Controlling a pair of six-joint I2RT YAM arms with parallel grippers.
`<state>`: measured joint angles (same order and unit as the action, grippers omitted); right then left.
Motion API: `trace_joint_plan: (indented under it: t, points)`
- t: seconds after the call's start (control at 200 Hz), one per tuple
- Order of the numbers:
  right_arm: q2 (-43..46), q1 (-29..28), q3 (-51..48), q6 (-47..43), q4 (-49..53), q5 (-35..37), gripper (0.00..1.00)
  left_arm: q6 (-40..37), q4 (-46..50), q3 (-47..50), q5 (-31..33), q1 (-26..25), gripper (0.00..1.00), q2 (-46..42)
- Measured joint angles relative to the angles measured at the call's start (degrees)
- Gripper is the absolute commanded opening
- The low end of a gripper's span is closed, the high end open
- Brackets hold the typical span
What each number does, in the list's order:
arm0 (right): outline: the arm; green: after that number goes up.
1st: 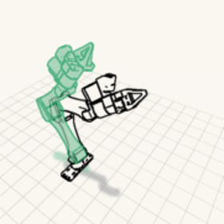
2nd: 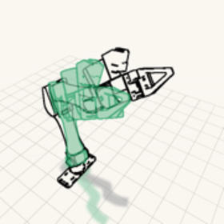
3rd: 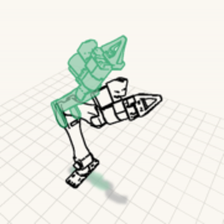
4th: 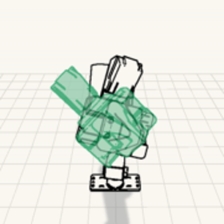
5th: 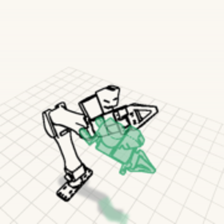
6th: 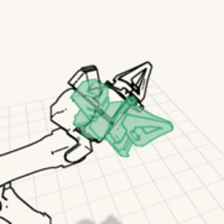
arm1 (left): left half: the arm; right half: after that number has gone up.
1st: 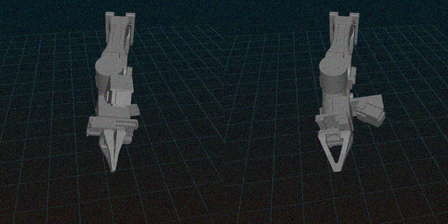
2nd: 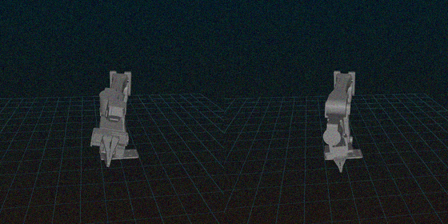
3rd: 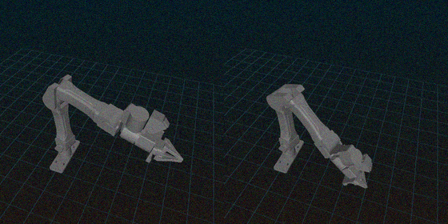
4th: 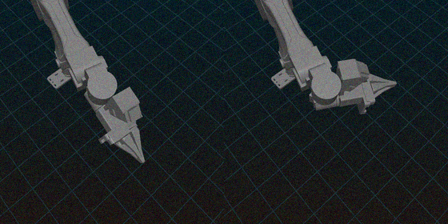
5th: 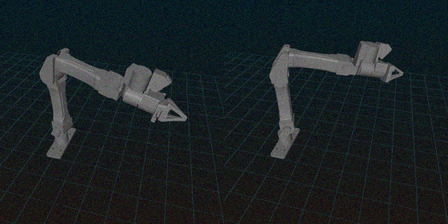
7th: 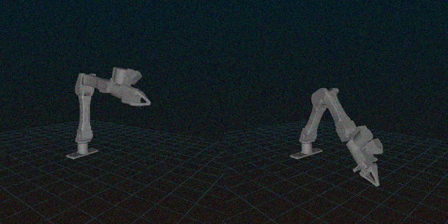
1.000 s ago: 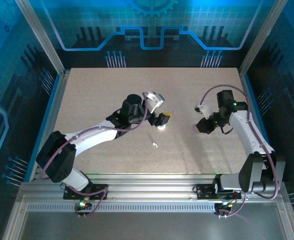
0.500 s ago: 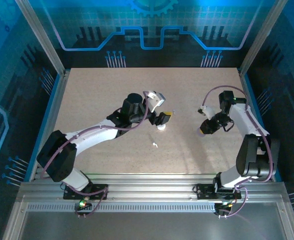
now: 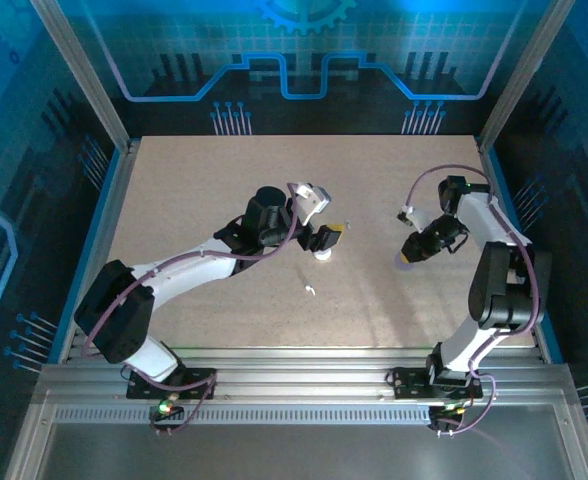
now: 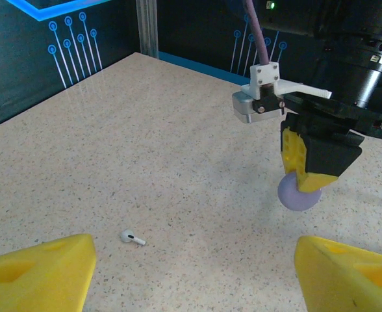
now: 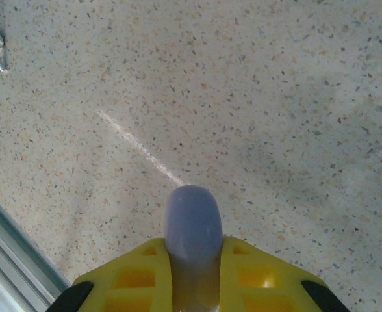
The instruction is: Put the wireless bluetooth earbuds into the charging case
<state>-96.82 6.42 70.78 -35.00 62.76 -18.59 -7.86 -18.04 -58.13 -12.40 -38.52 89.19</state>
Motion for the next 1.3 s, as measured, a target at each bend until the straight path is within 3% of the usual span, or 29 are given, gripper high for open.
trace_joint_plan:
  t: [0.595, 1.301]
  points:
    - [-19.98, 0.39, 14.03, 0.48, 3.06, -0.85, 0.13, 1.68, 1.64, 1.95, 2.08, -0.02, 0.8, -3.32]
    - [-22.84, 1.27, 16.46, 0.26, 6.49, 0.76, 0.14, 3.32, 2.56, 3.93, 8.63, -3.69, 0.8, -5.6]
